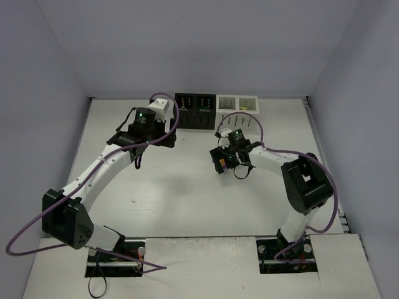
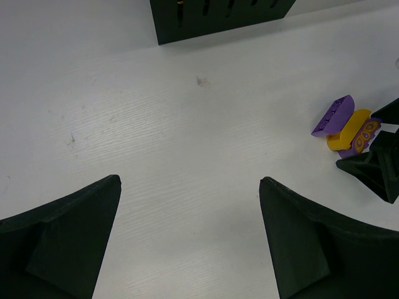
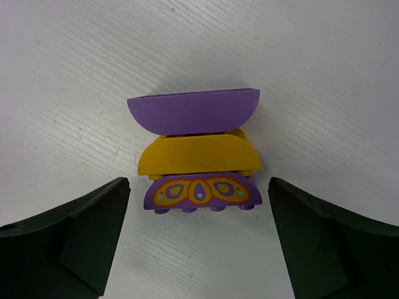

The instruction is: Sort the legos into containers by color

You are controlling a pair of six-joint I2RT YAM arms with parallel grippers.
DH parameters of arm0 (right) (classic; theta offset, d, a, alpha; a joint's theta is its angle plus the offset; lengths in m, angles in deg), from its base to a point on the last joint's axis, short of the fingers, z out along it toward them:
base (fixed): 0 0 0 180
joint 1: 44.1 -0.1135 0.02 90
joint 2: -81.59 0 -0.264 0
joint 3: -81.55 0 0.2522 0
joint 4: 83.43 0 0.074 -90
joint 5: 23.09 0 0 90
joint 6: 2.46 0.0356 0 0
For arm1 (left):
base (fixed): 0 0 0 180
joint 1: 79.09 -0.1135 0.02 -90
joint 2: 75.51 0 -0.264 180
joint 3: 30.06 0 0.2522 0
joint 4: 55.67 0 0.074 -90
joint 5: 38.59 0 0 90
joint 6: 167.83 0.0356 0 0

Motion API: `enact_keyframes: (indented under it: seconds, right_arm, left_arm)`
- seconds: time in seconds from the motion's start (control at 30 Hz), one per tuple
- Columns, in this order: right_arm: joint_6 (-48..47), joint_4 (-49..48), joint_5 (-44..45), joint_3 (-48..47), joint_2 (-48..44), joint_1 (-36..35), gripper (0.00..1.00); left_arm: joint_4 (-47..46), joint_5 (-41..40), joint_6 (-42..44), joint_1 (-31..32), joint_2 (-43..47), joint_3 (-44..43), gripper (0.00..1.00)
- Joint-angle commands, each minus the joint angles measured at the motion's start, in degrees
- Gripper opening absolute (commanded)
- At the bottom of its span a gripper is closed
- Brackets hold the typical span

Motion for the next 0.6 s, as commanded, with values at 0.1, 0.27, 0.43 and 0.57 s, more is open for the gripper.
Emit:
enact_keyframes:
  seconds: [0.1,0.27,0.43,0.57]
  right_arm:
    - [-1.34,0.49,3.2,-2.7,1.0,-1.23,0.88]
    - [-1.78,0.4,4.61,-3.23,1.7,-1.49,0.82]
    - [-2.57,0.4,5.75,-3.58,2.05,-2.02,0.82]
    - [-3.36,0.4,5.84,-3.76,2.32,-2.02,0.81]
  left_arm:
    - [-1.42,-0.06,1.05,0.75,0.35,-3.66,0.86]
    - [-1.34,-0.24,1.22,0.84,0.53,-3.66,0.86]
    - [-1.16,-0.15,1.22,0.84,0.44,-3.74,0.86]
    - [-1.07,-0.15,1.31,1.02,0.35,-3.83,0.86]
